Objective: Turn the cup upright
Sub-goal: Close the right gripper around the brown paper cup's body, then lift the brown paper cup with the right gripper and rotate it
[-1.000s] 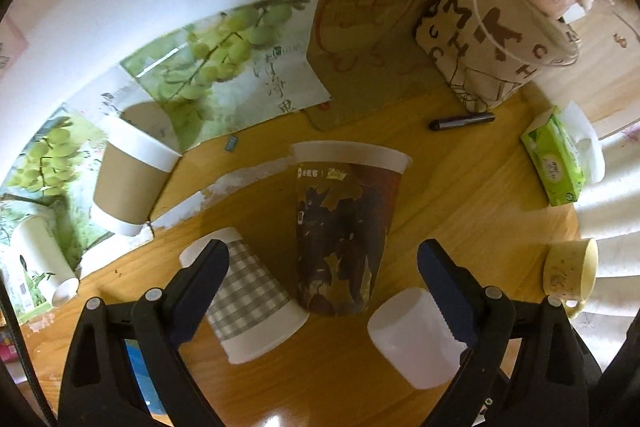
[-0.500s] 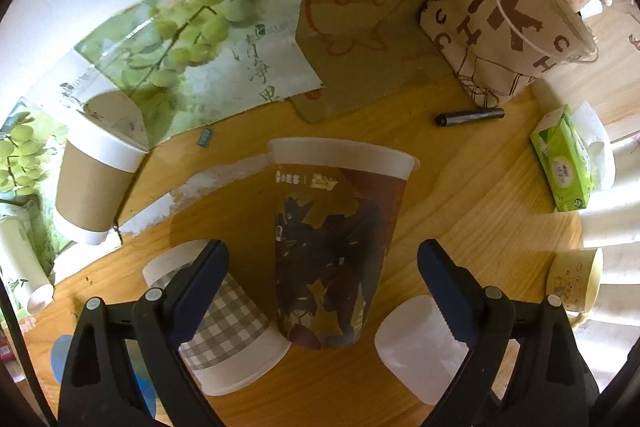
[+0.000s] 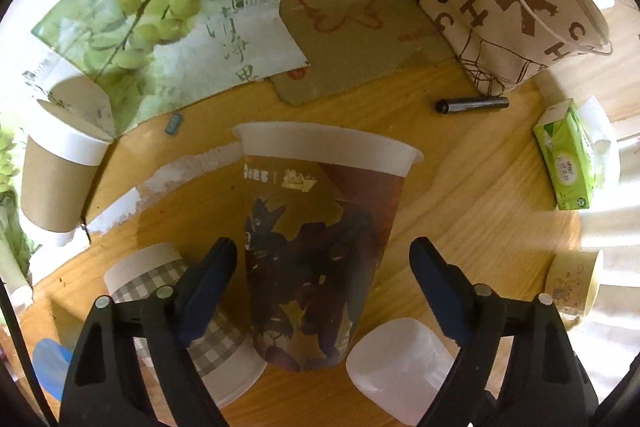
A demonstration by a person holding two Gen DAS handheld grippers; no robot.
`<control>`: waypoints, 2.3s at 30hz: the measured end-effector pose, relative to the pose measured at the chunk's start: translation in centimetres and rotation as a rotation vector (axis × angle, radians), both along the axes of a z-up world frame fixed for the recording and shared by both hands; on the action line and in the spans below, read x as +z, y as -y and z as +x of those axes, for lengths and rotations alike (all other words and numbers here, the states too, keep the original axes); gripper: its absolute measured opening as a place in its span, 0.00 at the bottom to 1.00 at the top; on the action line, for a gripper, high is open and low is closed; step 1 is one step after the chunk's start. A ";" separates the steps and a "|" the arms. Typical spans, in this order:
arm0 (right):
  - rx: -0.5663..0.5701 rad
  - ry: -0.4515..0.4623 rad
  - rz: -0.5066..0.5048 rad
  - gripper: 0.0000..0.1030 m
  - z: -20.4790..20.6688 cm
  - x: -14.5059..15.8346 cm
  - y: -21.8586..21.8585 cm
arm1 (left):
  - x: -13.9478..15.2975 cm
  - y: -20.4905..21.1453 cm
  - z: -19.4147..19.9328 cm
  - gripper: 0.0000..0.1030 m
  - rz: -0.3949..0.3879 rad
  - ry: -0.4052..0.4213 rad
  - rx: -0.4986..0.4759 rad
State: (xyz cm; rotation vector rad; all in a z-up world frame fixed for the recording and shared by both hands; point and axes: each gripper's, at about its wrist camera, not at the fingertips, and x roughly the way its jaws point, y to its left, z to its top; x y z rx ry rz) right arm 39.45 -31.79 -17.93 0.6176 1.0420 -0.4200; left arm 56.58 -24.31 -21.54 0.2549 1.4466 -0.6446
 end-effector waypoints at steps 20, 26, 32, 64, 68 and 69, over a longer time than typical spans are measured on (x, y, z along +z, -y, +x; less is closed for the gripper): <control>-0.013 0.001 0.012 0.75 -0.2 1.3 -0.4 | -1.1 -0.4 0.5 0.73 -0.015 -0.082 0.021; -0.017 0.010 0.005 0.75 -0.8 2.0 -0.4 | 0.2 -0.8 0.5 0.73 -0.019 -0.047 0.027; -0.006 0.041 0.003 0.75 -1.6 2.8 -0.8 | 2.3 -1.8 0.1 0.73 -0.043 -0.006 0.029; 0.212 0.151 0.031 0.75 -11.4 6.2 -6.1 | 7.0 -13.4 -16.0 0.73 0.003 0.090 0.286; 0.247 0.151 0.030 0.75 -13.2 6.0 -6.7 | 7.0 -14.2 -18.7 0.73 -0.004 0.103 0.313; 0.255 0.151 0.029 0.75 -13.7 6.0 -6.8 | 6.9 -14.4 -19.6 0.73 -0.008 0.108 0.321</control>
